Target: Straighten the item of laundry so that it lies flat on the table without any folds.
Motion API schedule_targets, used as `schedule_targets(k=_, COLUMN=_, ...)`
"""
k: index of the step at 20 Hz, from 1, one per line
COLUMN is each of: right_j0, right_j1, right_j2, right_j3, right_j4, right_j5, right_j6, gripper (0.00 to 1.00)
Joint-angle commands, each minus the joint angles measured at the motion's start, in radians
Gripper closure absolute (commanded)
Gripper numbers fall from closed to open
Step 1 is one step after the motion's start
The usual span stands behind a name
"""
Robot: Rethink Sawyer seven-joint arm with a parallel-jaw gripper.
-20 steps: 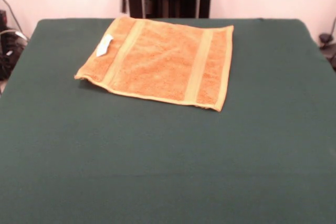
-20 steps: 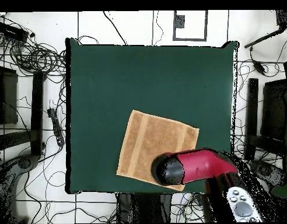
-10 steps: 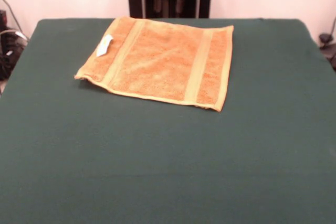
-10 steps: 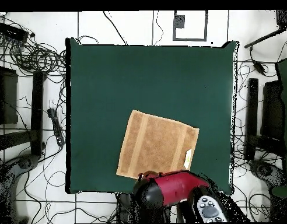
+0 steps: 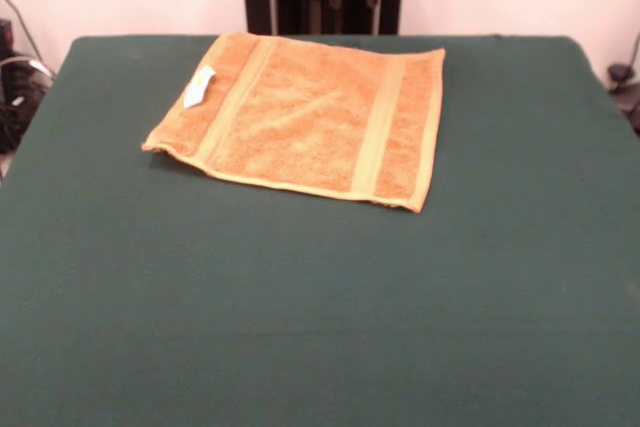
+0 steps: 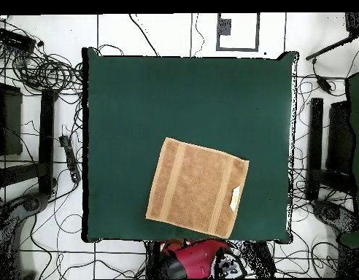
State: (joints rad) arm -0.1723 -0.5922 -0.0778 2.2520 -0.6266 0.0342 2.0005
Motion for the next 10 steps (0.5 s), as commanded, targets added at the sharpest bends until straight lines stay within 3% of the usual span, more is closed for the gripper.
schedule_targets(k=1, right_j0=0.018, right_j1=0.043, right_j2=-0.027, right_j3=0.029, right_j4=0.086, right_j5=-0.045, right_j6=0.207, gripper=0.0)
schedule_targets(k=4, right_j0=0.019, right_j1=0.063, right_j2=-0.012, right_j3=0.021, right_j4=0.094, right_j5=-0.03, right_j6=0.186, gripper=0.0)
schedule_targets(k=10, right_j0=0.097, right_j1=0.157, right_j2=-0.037, right_j3=-0.008, right_j4=0.124, right_j5=-0.101, right_j6=0.22, gripper=0.0)
